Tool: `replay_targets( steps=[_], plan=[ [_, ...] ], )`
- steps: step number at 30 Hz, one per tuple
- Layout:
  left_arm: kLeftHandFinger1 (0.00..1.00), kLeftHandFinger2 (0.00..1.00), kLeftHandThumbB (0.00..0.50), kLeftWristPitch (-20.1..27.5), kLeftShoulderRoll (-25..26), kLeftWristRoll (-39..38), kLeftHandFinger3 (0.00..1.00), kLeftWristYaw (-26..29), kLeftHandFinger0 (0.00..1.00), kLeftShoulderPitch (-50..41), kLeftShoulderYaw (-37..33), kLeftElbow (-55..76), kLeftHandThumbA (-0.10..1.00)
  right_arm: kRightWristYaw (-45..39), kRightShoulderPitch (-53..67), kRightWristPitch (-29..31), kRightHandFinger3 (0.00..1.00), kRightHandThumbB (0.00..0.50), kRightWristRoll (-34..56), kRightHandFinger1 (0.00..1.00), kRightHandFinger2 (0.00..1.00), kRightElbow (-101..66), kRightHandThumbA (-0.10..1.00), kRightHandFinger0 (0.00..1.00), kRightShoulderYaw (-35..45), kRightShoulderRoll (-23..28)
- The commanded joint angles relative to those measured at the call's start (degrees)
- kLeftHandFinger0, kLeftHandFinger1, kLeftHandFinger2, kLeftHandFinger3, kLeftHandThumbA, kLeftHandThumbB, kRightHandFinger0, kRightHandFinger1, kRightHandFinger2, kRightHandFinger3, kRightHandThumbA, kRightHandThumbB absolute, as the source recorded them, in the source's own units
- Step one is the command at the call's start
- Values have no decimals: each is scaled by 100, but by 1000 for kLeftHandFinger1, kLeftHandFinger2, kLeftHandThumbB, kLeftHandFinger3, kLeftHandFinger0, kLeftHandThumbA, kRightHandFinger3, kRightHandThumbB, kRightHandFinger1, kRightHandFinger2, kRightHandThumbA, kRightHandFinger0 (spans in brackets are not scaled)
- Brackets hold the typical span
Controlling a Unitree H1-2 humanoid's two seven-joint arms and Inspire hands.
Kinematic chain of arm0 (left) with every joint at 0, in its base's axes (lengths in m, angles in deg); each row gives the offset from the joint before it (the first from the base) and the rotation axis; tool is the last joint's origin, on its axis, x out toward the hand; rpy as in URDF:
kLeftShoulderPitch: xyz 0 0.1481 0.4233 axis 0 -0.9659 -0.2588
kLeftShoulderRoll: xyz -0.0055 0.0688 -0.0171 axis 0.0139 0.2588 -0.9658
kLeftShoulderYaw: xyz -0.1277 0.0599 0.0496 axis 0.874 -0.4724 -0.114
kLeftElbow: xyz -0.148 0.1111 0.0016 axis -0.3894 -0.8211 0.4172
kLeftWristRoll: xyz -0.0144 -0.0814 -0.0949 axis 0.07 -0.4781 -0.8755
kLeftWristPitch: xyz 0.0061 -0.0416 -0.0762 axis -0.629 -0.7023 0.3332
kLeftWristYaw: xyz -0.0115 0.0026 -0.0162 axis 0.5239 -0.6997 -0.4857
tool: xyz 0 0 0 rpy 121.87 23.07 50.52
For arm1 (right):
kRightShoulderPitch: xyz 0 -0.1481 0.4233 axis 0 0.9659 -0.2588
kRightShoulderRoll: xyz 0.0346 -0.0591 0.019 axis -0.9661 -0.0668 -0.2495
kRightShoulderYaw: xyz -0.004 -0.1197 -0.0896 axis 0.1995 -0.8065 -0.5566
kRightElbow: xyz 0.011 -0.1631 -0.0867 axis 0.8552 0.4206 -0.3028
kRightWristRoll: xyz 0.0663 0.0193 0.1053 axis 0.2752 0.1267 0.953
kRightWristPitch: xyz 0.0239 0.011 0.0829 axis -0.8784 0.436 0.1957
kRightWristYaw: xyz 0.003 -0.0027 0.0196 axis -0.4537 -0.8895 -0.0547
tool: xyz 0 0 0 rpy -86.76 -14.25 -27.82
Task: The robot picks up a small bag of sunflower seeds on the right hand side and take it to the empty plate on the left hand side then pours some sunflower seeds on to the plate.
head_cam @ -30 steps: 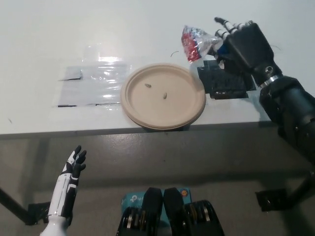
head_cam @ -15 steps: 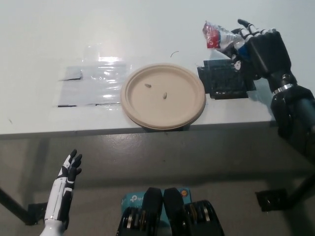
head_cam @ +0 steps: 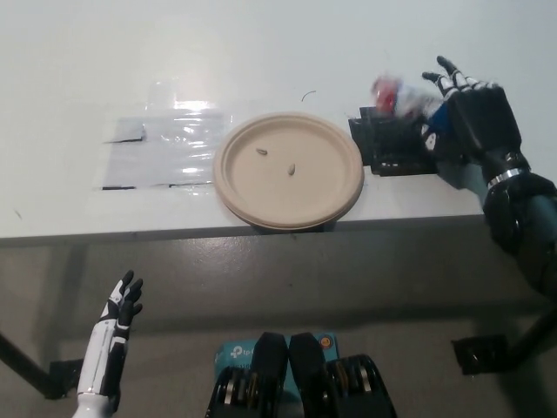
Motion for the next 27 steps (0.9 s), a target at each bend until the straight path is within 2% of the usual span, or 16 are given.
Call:
replay_targets(
  steps=[1, 4, 10, 13, 16, 19, 22, 27],
  plan=[
    [1000, 1000, 1, 242, 14, -9, 1000, 52, 1000, 45, 23, -1, 1000, -2640, -457, -347, 1000, 495, 1095, 1000, 1000, -44, 767, 1000, 626, -19],
    [1000, 1000, 0, 258, 10, -5, 1000, 64, 1000, 28, 28, -7, 1000, -2752, -399, -293, 1000, 500, 1137, 1000, 1000, -84, 847, 1000, 698, -64],
    [1000, 1000, 0, 246, 25, 19, 1000, 49, 1000, 33, 11, -11, 1000, -2709, -297, -103, 1000, 500, 1219, 1000, 1000, -220, 830, 1000, 844, -118],
    [1000, 1000, 6, 209, 14, 8, 1000, 47, 1000, 32, 12, 11, 1000, -2890, -281, -92, 1000, 500, 1188, 1000, 1000, -314, 892, 1000, 838, -120],
    [1000, 1000, 0, 196, 21, -17, 1000, 31, 1000, 26, 17, 42, 1000, -3400, -265, 41, 1000, 500, 1300, 1000, 1000, -495, 894, 1000, 878, -88],
    [1000, 1000, 22, 180, 15, -19, 1000, 41, 1000, 40, 27, 47, 1000, -4163, -197, 21, 1000, 500, 1527, 1000, 1000, -1097, 805, 1000, 919, 32],
    [1000, 1000, 30, 206, 30, -7, 1000, 51, 1000, 73, 36, 15, 1000, -5090, 105, -299, 1000, 500, 1922, 1000, 1000, -2426, 797, 1000, 960, 232],
    [1000, 1000, 36, 223, 35, -17, 1000, 54, 1000, 85, 45, -12, 1000, -5845, 631, -865, 1000, 500, 2467, 1000, 1000, -4452, 757, 1000, 1031, 521]
  ],
)
